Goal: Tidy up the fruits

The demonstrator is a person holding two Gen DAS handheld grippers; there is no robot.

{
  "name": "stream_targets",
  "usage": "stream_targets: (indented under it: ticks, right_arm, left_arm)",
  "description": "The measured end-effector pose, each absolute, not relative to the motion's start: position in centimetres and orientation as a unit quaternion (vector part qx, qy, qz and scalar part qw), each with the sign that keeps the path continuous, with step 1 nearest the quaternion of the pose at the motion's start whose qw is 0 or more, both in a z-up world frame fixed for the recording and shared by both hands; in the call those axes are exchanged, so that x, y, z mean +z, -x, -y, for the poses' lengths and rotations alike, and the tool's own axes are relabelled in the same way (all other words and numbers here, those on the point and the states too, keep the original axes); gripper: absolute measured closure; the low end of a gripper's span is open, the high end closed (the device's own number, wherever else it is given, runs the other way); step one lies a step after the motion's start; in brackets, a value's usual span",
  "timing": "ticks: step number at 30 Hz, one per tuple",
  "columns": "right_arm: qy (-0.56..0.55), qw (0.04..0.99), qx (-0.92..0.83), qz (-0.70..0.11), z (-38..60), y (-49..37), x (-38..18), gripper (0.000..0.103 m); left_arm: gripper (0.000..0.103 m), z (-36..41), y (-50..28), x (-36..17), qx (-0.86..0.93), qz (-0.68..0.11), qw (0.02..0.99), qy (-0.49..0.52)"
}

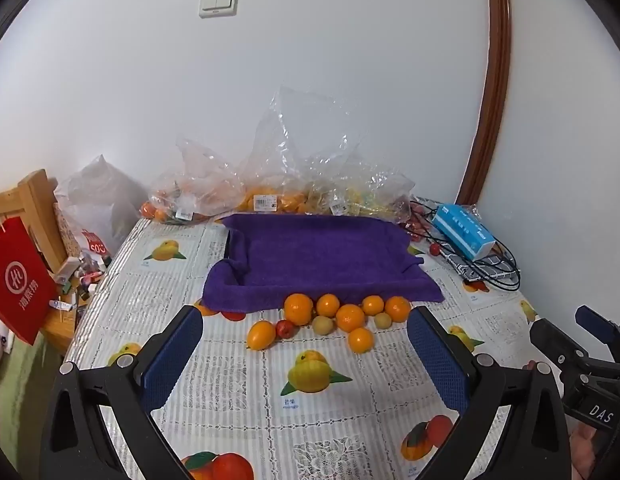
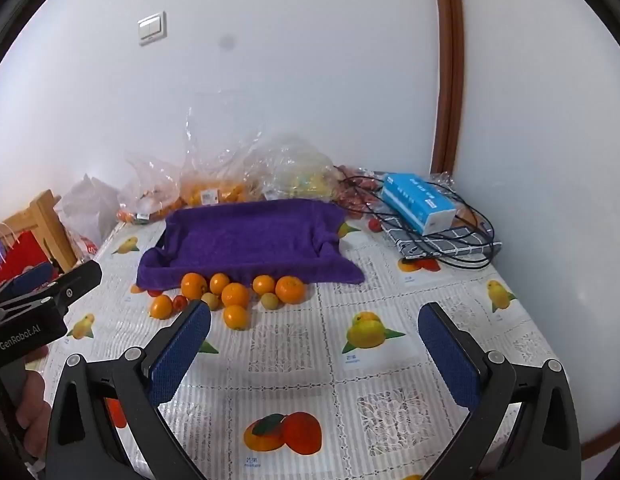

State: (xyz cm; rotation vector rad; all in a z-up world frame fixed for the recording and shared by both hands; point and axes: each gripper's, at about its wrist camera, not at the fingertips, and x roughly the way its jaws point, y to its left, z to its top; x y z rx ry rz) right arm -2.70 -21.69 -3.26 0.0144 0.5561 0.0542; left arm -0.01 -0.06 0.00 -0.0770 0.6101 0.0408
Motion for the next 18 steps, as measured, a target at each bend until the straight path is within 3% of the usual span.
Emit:
stream_targets:
  ticks: [18]
  right_arm:
    - [-0.001,0.961,0.022,-0.277,21.4,3.7,-2.2,0.001]
  left_arm:
    - [0.000,0.2,0.7,0.2,0.009,-0.302,0.952,0.056]
